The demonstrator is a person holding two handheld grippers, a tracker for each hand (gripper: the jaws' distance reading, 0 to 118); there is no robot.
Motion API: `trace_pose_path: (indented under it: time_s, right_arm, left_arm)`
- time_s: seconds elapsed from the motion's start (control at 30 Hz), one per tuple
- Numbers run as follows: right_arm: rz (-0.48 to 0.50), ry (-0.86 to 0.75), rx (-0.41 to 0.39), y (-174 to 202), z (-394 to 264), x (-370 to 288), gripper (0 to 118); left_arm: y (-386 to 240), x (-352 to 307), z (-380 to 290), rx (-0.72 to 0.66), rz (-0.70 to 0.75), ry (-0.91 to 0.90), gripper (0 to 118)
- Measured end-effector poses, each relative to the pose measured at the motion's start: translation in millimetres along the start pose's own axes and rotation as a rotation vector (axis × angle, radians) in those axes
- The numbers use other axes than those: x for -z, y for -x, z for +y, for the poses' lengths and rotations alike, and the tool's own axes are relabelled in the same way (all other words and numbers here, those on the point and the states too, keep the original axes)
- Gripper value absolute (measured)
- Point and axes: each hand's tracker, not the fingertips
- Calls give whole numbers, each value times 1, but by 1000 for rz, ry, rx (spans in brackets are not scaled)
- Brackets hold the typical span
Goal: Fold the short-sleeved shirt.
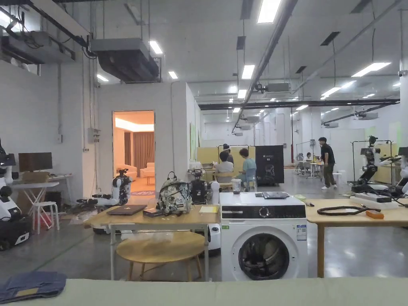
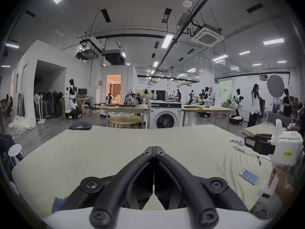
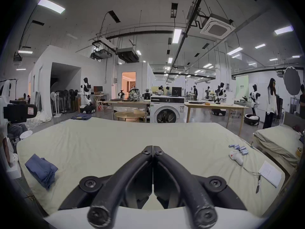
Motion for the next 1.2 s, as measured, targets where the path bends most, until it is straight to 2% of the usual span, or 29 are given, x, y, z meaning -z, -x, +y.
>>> trace_pose_path:
  time_s: [0.2, 0.23, 0.27, 0.3, 0.33, 0.37, 0.4, 0.43, 0.6, 0.67, 0.73, 0.77, 0.93, 1.03, 1.13, 1.2]
  right_arm:
    - [-3, -7, 11, 4, 0, -1, 1]
    - [-7, -7, 4, 7, 1, 0, 10]
    - [-8, -7, -2, 7, 1, 0, 23]
    - [1, -2, -9, 7, 2, 0, 44]
    - [17, 13, -13, 8, 3, 0, 66]
    - [27, 31, -12, 9, 3, 0, 79]
    - [22, 26, -10, 9, 2, -3, 85]
    - [11, 28, -16, 10, 0, -5, 89]
    - [-135, 4, -40, 12, -5, -9, 90]
    - [-107, 8, -15, 10, -5, -10, 90]
    - [-28, 16, 44, 6, -3, -11, 90]
    - [-14, 12, 50, 6, -3, -12, 90]
    - [-48, 20, -44, 16, -1, -13, 90]
    - [-43, 54, -38, 21, 0, -14, 90]
    - [18, 71, 14, 18, -2, -14, 90]
    - [18, 71, 29, 16, -3, -13, 90]
  left_arm:
    - [-5, 0, -1, -15, -8, -7, 0]
    - [-7, 0, -1, -15, -1, -13, 0]
    - [-10, -1, 1, -12, 10, -16, 5]
    - [-12, -1, 1, -3, 29, -7, 23]
    - [-14, -2, 2, -3, 35, -6, 56]
    - [-12, -3, 1, -6, 32, -2, 73]
    - [-12, -4, 0, -13, 29, 10, 84]
    - [-14, -5, -1, -10, 39, 17, 85]
    - [-20, -13, -11, 43, 67, 2, 85]
    - [-20, -12, -11, 41, 52, 11, 85]
    - [-23, -12, -13, 52, 40, 11, 85]
    - [-23, -12, -13, 56, 42, 14, 85]
    - [-22, -12, -12, 44, 59, 15, 85]
    - [-17, -15, -11, 8, 65, 12, 85]
    - [-16, -20, -11, -10, 63, -2, 85]
    - [-16, -22, -11, -38, 65, -11, 85]
